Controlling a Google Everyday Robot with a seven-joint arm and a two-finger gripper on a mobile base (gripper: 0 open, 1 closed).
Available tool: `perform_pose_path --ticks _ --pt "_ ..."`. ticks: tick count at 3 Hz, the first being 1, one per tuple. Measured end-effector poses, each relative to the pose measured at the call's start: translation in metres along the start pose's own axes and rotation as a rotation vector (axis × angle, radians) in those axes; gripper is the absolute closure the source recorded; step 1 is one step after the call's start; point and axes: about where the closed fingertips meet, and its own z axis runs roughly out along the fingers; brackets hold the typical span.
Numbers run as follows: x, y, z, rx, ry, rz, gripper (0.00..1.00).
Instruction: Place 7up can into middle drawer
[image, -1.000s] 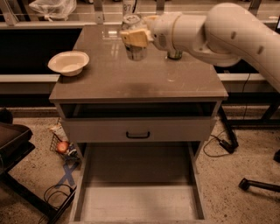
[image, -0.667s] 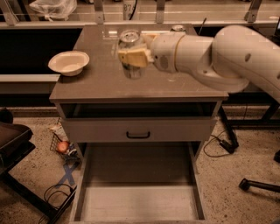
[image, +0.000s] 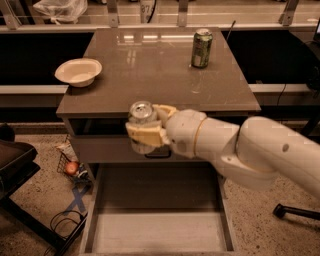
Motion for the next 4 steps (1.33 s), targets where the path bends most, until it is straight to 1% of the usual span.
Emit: perform_pose_path --ticks 1,2,3,4 --pt "0.01 0.028 -0.009 -0.009 0.003 -0.049 1.0" --pt "0.006 0.023 -0.01 -0.001 -0.002 -0.054 1.0" --pt "0.047 0.022 0.014 -0.057 0.015 -0.022 1.0" --pt "0.107 0.017 0.028 -0.108 0.005 0.023 1.0"
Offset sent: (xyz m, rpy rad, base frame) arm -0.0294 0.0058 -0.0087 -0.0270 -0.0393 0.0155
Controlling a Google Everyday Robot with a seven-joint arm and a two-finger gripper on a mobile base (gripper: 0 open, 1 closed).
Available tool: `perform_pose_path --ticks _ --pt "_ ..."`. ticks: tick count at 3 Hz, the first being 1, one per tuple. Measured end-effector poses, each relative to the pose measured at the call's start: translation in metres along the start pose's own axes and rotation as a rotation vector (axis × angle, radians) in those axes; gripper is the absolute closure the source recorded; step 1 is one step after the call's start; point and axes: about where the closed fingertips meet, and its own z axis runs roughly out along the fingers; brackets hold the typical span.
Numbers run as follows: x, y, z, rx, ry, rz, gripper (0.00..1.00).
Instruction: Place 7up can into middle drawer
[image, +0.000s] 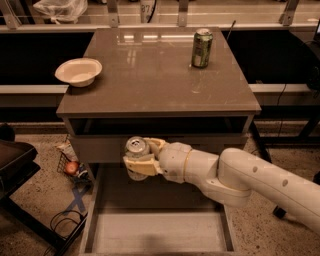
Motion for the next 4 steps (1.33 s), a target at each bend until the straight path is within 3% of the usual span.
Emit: perform_pose_path --ticks 1,2,4 --pt "0.092 -0.005 0.003 -0.072 -0.003 0.035 1.0" --pt "0.137 -0.002 0.0 -0.097 -0.005 0.047 1.0" --pt "0.154 -0.002 0.014 -0.113 0.002 0.067 1.0"
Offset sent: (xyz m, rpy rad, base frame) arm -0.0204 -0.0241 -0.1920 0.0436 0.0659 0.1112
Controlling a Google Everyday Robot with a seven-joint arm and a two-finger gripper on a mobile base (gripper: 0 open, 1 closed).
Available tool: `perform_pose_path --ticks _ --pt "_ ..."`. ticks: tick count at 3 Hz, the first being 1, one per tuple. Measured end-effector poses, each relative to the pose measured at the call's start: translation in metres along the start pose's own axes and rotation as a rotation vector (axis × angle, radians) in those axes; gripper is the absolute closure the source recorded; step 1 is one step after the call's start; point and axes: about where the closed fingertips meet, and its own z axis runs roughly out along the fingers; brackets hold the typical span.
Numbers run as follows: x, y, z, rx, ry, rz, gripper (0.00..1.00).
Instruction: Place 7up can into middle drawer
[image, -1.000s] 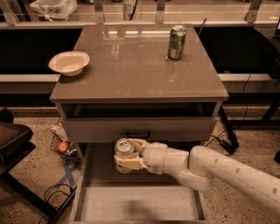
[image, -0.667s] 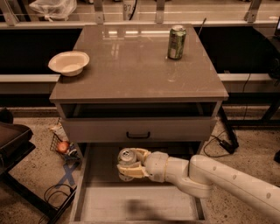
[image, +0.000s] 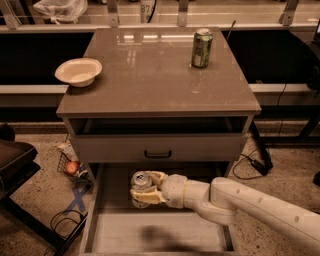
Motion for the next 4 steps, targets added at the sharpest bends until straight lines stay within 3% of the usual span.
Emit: perform_pose_path --ticks 1,2,3,4 --pt "0.029 -0.013 0.022 -0.035 -0.008 -0.019 1.0" --pt "0.084 -0.034 0.051 -0.079 -0.042 -0.023 1.0" --pt "0.142 -0.045 0.067 -0.109 -0.029 -0.024 1.0" --pt "0.174 -0.047 0.072 -0.101 0.003 -0.022 0.97"
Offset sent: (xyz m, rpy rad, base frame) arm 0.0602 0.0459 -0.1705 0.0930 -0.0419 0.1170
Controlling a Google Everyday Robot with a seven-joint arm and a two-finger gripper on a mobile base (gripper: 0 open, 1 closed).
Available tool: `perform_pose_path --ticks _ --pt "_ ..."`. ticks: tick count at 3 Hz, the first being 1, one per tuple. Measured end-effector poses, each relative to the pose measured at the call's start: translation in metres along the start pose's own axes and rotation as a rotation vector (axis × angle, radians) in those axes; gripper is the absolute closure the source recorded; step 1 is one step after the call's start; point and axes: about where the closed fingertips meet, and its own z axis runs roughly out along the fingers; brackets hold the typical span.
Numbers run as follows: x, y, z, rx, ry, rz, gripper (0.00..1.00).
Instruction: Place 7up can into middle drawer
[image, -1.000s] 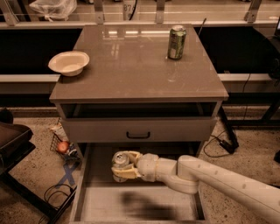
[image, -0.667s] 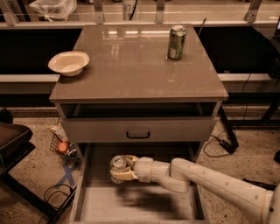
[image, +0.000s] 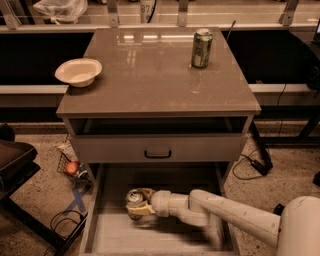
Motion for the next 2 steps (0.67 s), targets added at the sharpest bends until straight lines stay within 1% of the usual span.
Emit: perform_pose_path --ticks 2 --pt "-0.0032 0.0019 0.0029 -0.006 -0.004 0.0 0.51"
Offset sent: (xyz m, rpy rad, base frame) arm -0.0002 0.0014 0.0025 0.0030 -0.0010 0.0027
